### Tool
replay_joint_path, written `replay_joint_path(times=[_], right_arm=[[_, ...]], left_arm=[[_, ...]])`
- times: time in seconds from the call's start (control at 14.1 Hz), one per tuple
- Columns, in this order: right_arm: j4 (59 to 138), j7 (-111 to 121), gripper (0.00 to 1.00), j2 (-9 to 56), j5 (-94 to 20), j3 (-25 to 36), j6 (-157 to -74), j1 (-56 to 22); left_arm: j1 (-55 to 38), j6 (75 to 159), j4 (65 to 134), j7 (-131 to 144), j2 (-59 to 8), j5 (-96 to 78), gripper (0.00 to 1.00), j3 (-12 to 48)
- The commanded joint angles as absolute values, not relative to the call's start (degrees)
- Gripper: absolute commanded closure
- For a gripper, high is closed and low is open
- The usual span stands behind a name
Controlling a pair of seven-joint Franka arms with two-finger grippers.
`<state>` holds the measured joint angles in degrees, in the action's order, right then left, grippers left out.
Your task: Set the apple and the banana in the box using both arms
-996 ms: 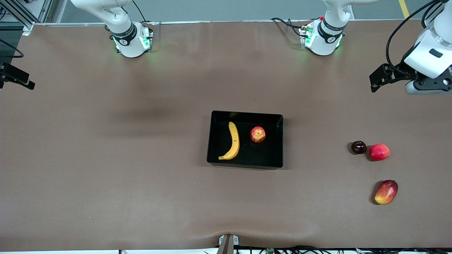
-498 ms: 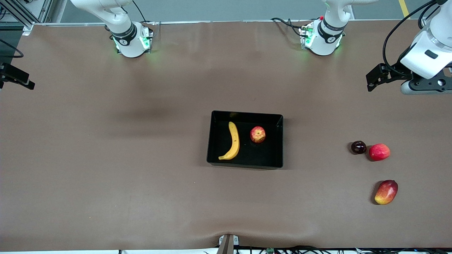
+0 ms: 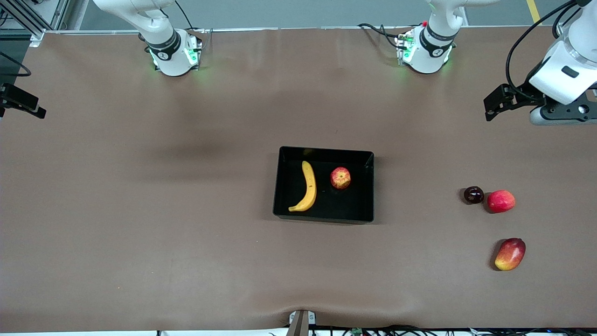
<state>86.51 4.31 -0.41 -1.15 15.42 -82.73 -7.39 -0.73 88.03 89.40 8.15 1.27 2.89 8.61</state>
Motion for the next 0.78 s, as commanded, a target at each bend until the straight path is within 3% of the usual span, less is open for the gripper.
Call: replay_joint_path(times=[0.0,0.71], right_arm=[[86.66,3.51,0.00,-1.23,-1.05,15.29,-82.27,-7.21],[86.66,3.43,0.00,-1.23,-1.14,15.38,-82.18,-7.21]], left_arm=[[-0.62,88.07,89.56,7.03,1.93,1.85,0.00,8.35],[-0.70,88.07,89.03,7.47,2.02,1.85,0.00,8.44]])
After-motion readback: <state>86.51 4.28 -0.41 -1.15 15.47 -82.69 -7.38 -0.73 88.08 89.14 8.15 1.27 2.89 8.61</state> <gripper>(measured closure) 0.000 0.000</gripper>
